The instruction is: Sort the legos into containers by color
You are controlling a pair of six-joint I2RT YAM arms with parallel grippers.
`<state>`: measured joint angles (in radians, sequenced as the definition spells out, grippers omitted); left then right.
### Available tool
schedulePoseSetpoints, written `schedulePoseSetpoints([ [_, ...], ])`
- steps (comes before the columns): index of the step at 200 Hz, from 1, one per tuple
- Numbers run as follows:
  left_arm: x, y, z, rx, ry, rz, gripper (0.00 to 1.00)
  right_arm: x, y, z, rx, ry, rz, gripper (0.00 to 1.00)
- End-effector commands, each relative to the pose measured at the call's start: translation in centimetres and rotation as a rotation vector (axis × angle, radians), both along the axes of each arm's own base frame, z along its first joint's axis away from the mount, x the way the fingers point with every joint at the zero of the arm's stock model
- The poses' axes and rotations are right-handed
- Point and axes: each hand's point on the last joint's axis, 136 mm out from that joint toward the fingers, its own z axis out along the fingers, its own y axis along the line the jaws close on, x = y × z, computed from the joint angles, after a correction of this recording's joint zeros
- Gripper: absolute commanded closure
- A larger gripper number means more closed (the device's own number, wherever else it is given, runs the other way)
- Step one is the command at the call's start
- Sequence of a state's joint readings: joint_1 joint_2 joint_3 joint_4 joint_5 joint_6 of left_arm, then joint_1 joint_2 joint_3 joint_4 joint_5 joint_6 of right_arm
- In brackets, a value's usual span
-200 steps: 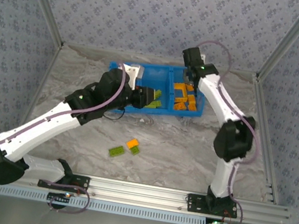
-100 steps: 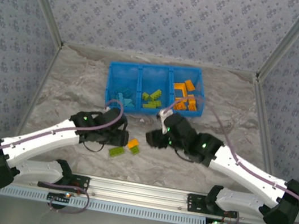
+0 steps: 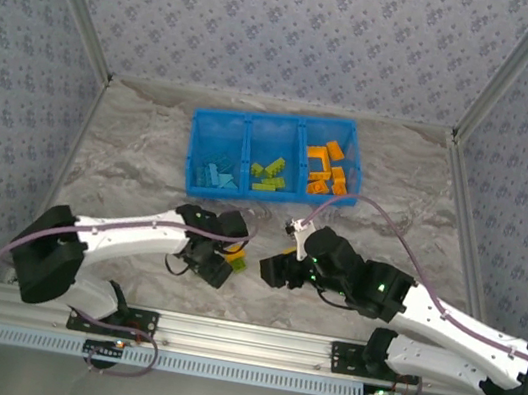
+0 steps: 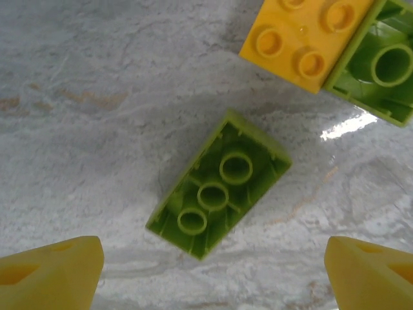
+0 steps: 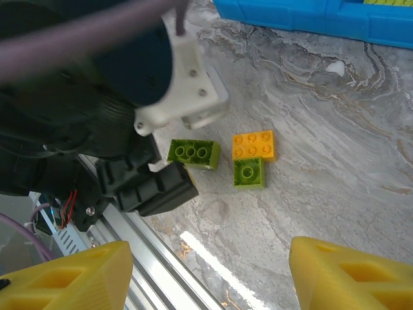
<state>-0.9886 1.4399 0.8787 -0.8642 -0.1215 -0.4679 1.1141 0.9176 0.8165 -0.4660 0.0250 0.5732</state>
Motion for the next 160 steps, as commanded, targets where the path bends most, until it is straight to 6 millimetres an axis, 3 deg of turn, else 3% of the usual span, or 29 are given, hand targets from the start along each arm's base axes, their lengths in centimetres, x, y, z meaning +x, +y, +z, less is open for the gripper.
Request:
schedulePoseSetpoints([
  [1,0.8,-0.4,-0.5,0.014,-0.015,-0.069,0.11,0.0,0.0,1.0,0.044,0.014,-0.015,0.32],
  [44,1.0,0.1,-2.2,0.009,0.032,-0.02,0.25,0.1,-0.2,0.6,0.042,0.025,-0.034,0.33],
  [64,0.9,0.0,-2.8,-0.026,0.041,-0.003,0.39,0.3,-0.4,0.4,0.039,0.02,-0.046,0.33],
  [98,0.9,-0.2,-3.1,-0.021,0.049,0.005,0.47,0.8,-0.5,0.4,0.048,0.03,-0.056,0.34],
  [136,1.6,-0.1,-1.9,-0.04,-0.003,0.035,0.76,1.1,-0.7,0.7,0.058,0.031,-0.063,0.36],
  [160,2.5,0.1,1.3,-0.068,-0.079,0.074,0.78,1.3,-0.9,1.7,0.08,0.011,-0.077,0.36],
])
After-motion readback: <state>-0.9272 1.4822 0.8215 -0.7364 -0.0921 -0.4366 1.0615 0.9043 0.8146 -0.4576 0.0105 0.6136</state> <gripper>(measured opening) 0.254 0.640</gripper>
